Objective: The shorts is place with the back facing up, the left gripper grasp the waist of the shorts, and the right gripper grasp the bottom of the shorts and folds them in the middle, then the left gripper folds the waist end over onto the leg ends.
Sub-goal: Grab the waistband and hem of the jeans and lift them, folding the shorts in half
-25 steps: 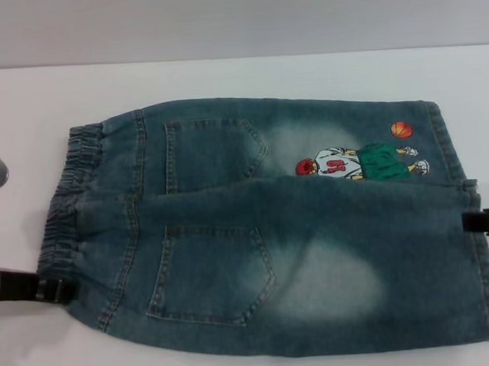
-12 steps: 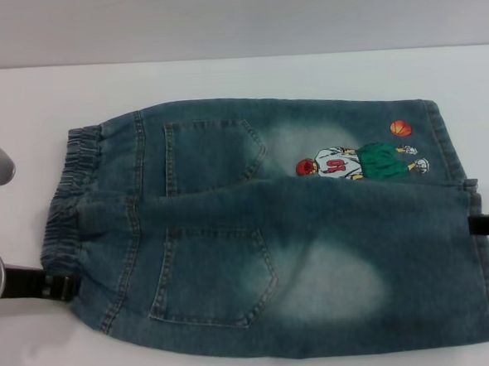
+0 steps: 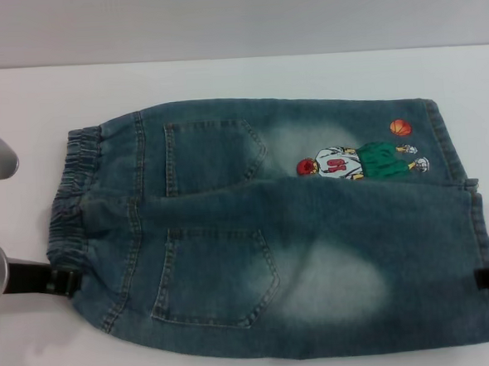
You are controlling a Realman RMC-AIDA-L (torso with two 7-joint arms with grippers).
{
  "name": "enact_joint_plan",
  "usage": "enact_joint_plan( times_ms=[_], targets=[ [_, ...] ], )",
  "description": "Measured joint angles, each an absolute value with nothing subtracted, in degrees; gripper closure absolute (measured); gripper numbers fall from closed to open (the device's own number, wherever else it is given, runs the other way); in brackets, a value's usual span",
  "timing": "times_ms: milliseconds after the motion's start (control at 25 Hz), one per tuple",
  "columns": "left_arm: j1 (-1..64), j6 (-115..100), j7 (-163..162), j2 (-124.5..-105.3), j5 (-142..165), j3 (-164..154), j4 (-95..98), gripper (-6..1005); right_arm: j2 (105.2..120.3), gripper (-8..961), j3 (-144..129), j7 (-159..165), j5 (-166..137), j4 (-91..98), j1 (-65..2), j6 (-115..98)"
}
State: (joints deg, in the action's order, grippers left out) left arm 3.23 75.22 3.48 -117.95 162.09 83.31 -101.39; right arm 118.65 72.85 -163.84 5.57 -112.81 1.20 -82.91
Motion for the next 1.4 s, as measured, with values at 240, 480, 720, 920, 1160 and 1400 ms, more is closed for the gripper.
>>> enact_joint_plan(
  times_ms=[240, 480, 720, 920, 1160, 1400],
  targets=[
    [3.8, 75.2, 3.5, -117.95, 162.2, 83.2, -101.2, 679, 118.74, 257, 71.4, -163.5, 5.4, -113.0, 1.1, -87.2],
    [4.0, 75.3, 3.9, -117.93, 162.2, 83.4, -101.1, 704, 118.81, 259, 70.2, -162.5, 5.3, -112.6, 1.2, -88.4],
    [4.1, 75.3, 4.7, -117.85, 162.3, 83.4, -101.4, 768, 118.83, 262, 67.8, -160.8, 5.3, -112.4, 1.1, -88.4],
    [4.1, 75.5, 5.4, -117.86, 162.3, 83.4, -101.5, 810, 118.78, 264, 66.2, -159.8, 5.3, -112.7, 1.4, -88.5],
    [4.1, 75.8, 5.5, -117.86, 162.2, 83.2, -101.5, 853, 118.74, 266, 65.2, -159.5, 5.3, -112.6, 2.2, -88.2],
    [4.1, 75.8, 5.5, -117.86, 162.2, 83.0, -101.7, 883, 118.74, 269, 65.1, -159.5, 5.2, -112.2, 2.2, -87.8]
  ],
)
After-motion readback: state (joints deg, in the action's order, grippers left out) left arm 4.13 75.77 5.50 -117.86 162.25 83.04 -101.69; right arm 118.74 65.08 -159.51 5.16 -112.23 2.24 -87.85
